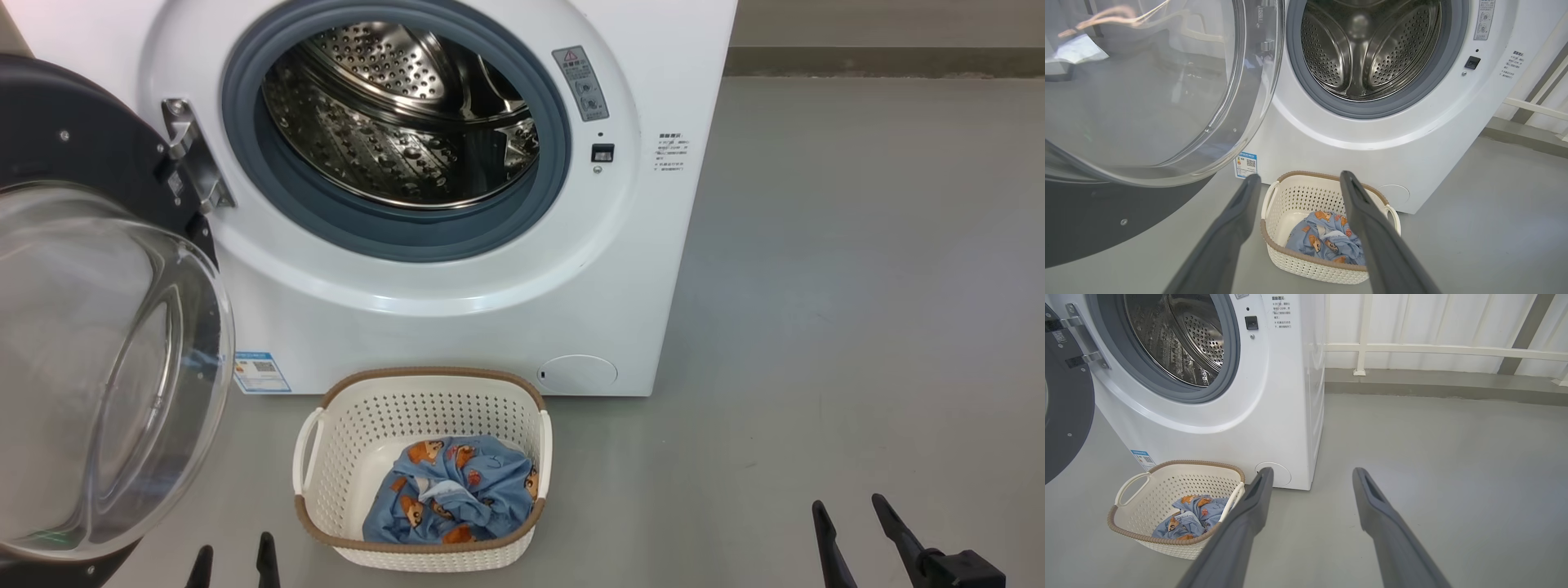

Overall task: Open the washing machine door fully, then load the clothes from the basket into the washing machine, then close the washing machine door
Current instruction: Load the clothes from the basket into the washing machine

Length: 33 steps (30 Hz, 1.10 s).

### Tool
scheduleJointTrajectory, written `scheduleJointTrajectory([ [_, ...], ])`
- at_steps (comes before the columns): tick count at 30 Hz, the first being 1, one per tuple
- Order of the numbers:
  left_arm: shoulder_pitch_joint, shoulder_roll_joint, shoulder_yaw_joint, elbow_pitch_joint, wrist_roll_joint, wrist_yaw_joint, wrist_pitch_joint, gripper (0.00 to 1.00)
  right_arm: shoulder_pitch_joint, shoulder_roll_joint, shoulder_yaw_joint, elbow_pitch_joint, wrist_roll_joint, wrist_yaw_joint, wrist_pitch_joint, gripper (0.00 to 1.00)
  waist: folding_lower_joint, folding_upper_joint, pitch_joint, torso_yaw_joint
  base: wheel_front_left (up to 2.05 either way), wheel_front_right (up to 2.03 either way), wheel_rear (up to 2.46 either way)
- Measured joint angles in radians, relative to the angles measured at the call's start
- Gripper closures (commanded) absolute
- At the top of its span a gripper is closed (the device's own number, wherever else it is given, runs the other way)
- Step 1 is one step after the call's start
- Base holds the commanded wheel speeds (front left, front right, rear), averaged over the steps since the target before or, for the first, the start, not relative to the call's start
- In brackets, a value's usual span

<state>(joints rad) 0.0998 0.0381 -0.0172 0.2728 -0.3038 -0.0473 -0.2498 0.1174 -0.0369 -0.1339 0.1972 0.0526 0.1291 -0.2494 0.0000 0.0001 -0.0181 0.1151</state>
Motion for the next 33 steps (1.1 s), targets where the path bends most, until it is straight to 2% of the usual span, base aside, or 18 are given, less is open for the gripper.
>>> scheduleJointTrajectory([
  [11,0.000,0.000,-0.007,0.021,-0.010,0.000,0.000,0.00,0.000,0.000,-0.002,-0.003,0.000,0.000,0.000,0.00,0.0000,0.0000,0.005,0.000,1.11,-1.11,0.00],
  [15,0.000,0.000,0.001,0.016,-0.006,0.028,0.000,0.00,0.000,0.000,-0.002,-0.004,0.000,0.000,0.000,0.00,0.0000,0.0000,0.009,0.000,1.97,-1.97,0.00],
  [21,0.000,0.000,0.002,0.009,-0.006,0.030,0.000,0.00,0.000,0.000,-0.002,-0.004,0.000,0.000,0.000,0.00,0.0000,0.0000,0.016,-0.001,1.34,-1.34,0.00],
  [33,0.000,0.000,-0.004,0.002,-0.006,0.030,0.000,0.00,-0.016,0.000,-0.003,-0.003,0.001,0.000,0.000,0.00,0.0000,0.0000,0.022,-0.005,0.16,-0.16,0.00],
])
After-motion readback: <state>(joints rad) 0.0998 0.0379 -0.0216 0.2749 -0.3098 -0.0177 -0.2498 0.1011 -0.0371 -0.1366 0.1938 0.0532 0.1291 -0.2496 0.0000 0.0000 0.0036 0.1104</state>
